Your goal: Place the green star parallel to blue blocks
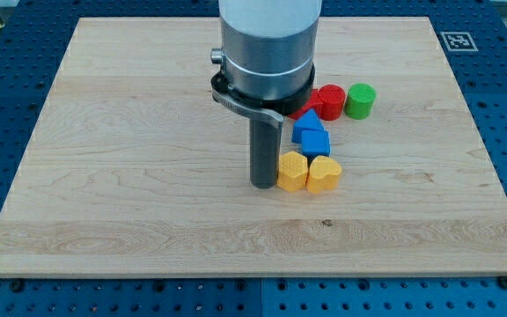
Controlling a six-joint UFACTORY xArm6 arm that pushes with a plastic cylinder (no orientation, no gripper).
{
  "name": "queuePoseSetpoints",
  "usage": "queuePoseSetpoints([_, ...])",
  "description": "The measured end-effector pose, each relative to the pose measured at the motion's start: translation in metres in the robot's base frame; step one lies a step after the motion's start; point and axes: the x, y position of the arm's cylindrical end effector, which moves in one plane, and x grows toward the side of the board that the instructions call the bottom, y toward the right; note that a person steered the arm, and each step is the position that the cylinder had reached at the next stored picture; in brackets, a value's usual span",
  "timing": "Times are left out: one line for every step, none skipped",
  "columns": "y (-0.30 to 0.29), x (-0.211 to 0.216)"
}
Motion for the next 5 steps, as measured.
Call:
queuePoseSetpoints([0.0, 0.006])
queuePoseSetpoints([-0.016, 0.005])
queuePoseSetpoints([-0.036, 0.003])
queuePoseSetpoints([-0.076, -0.045])
queuePoseSetpoints([-0.093, -0.109])
